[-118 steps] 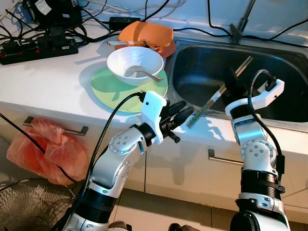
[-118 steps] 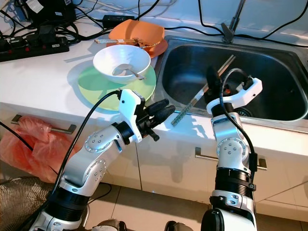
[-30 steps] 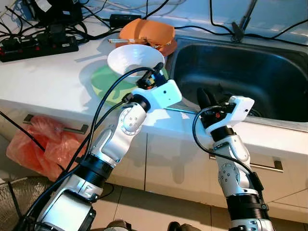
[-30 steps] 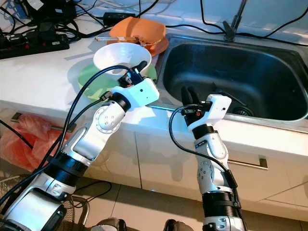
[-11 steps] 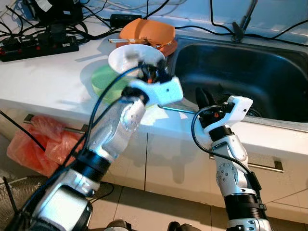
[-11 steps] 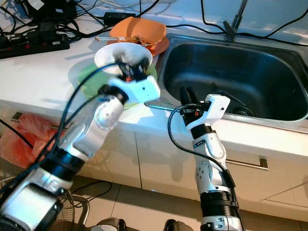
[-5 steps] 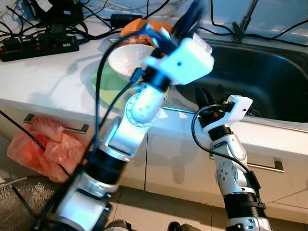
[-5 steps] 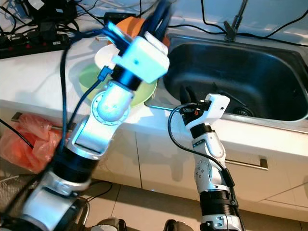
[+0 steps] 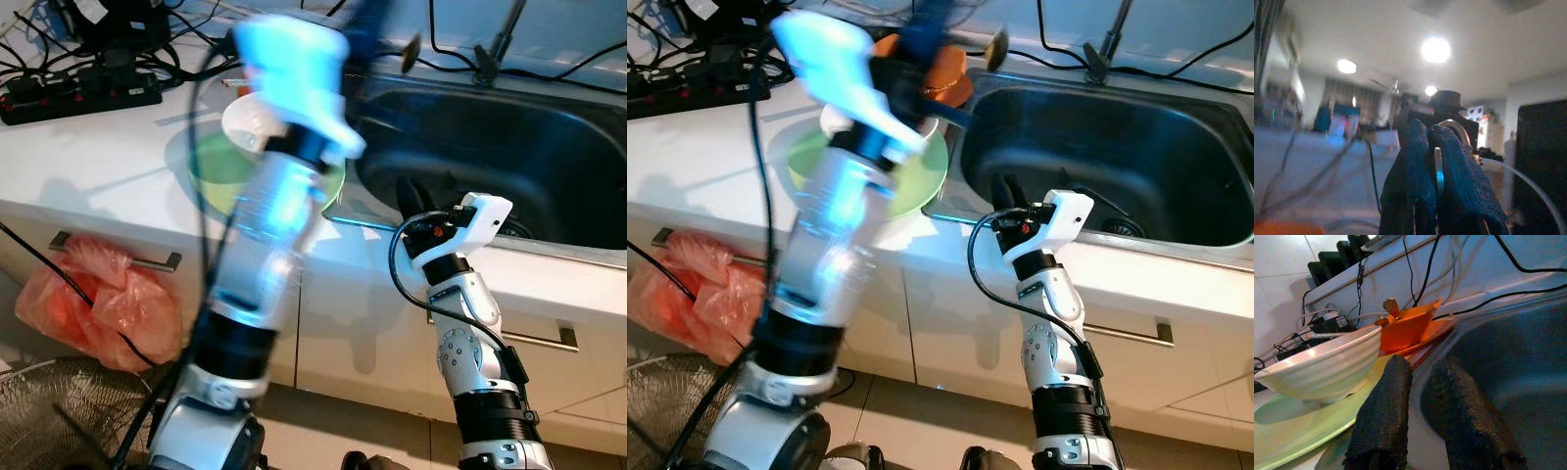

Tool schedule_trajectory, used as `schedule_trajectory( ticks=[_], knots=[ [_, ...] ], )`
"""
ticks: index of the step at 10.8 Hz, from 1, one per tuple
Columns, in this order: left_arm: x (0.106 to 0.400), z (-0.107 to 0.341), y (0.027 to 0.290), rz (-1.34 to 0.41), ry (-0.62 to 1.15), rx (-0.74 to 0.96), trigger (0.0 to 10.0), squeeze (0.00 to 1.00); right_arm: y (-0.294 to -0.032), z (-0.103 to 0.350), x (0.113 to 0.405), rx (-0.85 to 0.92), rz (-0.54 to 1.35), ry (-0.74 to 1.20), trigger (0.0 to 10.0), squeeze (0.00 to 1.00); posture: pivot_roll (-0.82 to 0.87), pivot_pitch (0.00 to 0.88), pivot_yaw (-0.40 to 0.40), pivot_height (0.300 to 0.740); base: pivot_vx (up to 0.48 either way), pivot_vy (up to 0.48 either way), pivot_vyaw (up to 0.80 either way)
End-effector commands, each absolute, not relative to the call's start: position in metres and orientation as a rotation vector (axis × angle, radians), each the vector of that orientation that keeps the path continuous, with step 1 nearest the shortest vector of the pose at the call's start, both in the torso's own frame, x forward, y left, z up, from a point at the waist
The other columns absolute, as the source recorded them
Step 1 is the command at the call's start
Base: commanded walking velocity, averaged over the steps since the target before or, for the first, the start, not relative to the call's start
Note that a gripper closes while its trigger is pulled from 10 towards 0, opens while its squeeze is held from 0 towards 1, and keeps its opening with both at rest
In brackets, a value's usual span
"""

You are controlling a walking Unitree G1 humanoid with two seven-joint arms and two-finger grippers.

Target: Kitchen organization

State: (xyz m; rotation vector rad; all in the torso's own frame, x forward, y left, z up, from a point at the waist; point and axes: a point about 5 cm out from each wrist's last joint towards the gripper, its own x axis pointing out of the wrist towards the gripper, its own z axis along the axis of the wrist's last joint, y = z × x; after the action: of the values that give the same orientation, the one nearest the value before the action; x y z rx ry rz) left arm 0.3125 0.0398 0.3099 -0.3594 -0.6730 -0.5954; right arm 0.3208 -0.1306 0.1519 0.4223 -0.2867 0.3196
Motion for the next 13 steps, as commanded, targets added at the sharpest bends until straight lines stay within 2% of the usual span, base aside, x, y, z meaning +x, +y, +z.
schedule_trajectory(
  ticks=[1,3,7,8,11,12,13],
  knots=[
    [0.309,0.297,0.022,-0.662,-0.581,-0.546,10.0,0.0,-0.132,0.148,0.321,0.434,0.306,-0.271,10.0,0.0,0.17,0.103,-0.025,0.74,0.0,0.0,0.0],
    [0.318,0.274,0.028,-0.653,-0.427,-0.816,10.0,0.0,-0.131,0.148,0.32,0.438,0.31,-0.272,10.0,0.0,0.17,0.107,-0.025,0.74,0.0,0.0,0.0],
    [0.326,0.251,0.037,-0.664,-0.289,-1.146,10.0,0.0,-0.131,0.148,0.32,0.445,0.311,-0.27,10.0,0.0,0.16,0.108,-0.024,0.74,0.0,0.0,0.0],
    [0.327,0.248,0.039,-0.661,-0.276,-1.156,10.0,0.0,-0.13,0.148,0.319,0.443,0.312,-0.268,10.0,0.0,0.16,0.106,-0.023,0.74,0.0,0.0,0.0],
    [0.324,0.247,0.028,-0.708,-0.254,-0.943,10.0,0.0,-0.13,0.149,0.32,0.416,0.319,-0.272,10.0,0.0,0.16,0.099,-0.019,0.74,0.0,0.0,0.0],
    [0.324,0.246,0.027,-0.709,-0.246,-0.94,10.0,0.0,-0.13,0.149,0.32,0.416,0.318,-0.272,10.0,0.0,0.16,0.098,-0.019,0.74,0.0,0.0,0.0],
    [0.326,0.239,0.03,-0.698,-0.211,-1.079,10.0,0.0,-0.13,0.147,0.32,0.435,0.312,-0.264,10.0,0.0,0.16,0.096,-0.018,0.74,0.0,0.0,0.0]
  ],
)
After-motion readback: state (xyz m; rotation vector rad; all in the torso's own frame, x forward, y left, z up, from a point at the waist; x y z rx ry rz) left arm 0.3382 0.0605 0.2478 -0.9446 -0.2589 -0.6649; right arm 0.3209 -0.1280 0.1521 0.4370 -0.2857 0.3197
